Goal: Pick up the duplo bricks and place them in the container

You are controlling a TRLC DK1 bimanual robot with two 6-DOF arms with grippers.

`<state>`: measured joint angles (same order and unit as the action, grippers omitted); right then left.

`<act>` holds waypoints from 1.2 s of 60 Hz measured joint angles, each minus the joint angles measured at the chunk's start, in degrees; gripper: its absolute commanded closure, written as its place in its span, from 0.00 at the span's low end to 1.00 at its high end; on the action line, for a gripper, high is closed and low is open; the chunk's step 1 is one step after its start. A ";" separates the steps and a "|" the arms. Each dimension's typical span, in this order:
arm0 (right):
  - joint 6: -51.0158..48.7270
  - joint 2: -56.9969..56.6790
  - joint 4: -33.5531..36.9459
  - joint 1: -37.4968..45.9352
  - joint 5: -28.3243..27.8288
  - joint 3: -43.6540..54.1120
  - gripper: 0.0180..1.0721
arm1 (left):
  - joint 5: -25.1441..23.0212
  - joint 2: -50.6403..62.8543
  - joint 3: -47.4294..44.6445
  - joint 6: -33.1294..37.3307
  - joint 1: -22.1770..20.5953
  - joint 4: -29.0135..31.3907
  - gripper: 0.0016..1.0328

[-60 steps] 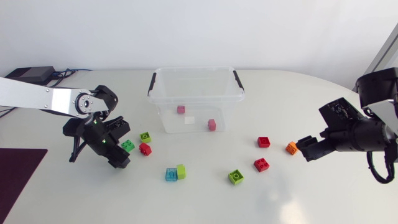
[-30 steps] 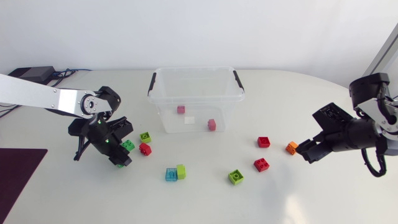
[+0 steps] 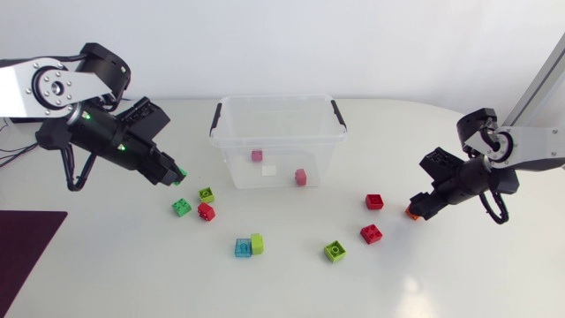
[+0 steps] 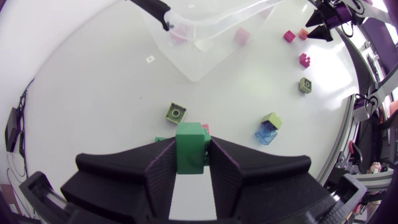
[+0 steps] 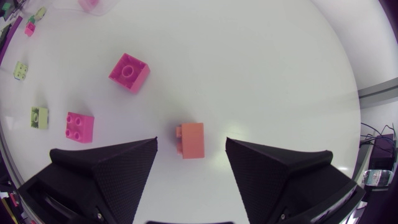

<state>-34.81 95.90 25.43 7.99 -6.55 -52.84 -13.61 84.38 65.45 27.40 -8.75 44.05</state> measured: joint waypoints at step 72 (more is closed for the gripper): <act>14.03 -7.72 14.86 -25.35 2.27 -28.37 0.75 | -5.20 19.54 23.87 -18.32 -3.06 -13.64 0.05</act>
<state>-20.78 88.18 40.29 -17.37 -4.27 -81.21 -18.81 103.92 89.32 9.08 -11.81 30.41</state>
